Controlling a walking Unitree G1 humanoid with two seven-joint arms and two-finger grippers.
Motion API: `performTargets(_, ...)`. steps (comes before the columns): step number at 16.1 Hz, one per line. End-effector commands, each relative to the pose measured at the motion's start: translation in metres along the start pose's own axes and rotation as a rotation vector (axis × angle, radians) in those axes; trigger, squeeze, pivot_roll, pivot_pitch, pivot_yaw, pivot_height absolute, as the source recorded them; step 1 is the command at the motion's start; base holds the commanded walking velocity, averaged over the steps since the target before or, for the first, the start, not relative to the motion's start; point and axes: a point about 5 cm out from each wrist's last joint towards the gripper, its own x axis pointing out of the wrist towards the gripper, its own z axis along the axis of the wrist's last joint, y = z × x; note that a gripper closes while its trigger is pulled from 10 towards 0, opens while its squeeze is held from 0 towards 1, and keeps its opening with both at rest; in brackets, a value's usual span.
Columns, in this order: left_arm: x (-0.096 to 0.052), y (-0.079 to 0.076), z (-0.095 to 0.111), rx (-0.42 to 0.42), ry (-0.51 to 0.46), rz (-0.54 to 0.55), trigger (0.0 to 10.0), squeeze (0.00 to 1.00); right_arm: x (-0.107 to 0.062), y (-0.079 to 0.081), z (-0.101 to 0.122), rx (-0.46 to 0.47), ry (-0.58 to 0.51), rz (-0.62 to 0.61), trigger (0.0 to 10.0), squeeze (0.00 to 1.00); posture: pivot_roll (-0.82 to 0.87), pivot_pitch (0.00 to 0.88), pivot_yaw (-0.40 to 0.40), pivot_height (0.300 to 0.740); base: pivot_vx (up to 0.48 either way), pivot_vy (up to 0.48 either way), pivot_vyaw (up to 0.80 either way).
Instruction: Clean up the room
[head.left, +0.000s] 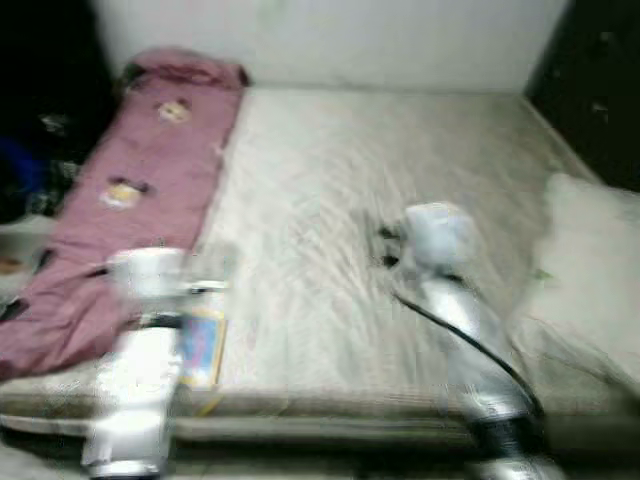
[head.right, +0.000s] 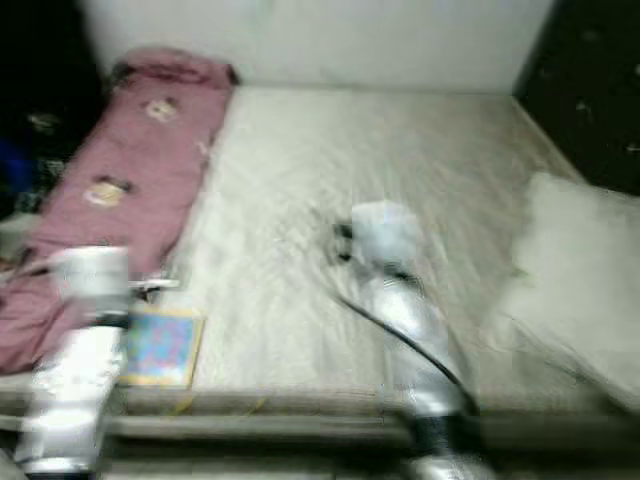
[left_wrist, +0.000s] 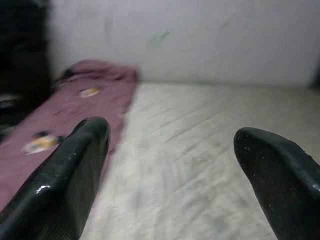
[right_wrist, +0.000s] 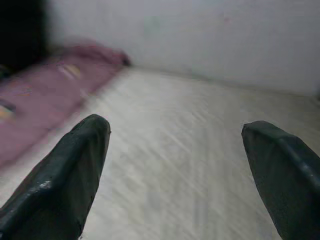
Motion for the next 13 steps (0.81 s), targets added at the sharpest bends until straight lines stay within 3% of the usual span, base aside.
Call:
performTargets(1,-0.0053,0.0191,-0.0032,0.031,0.026,0.052,10.0,0.00,0.0068,0.0183,0.0141,0.019,-0.052,0.049,10.0,0.00,-0.07,0.000,-0.028,0.740,0.000,0.000,0.00)
performTargets(10,-0.0046,0.0186,-0.0030,0.044,0.024,0.046,10.0,0.00,0.0075,0.0171,0.0121,0.032,-0.045,0.041,10.0,0.00,-0.07,0.000,-0.027,0.740,0.000,0.000,0.00)
performTargets(13,-0.0047,0.0184,-0.0031,0.043,0.023,0.044,10.0,0.00,0.0078,0.0169,0.0113,0.034,-0.039,0.041,10.0,0.00,-0.07,0.000,-0.027,0.740,0.000,-0.277,-0.17)
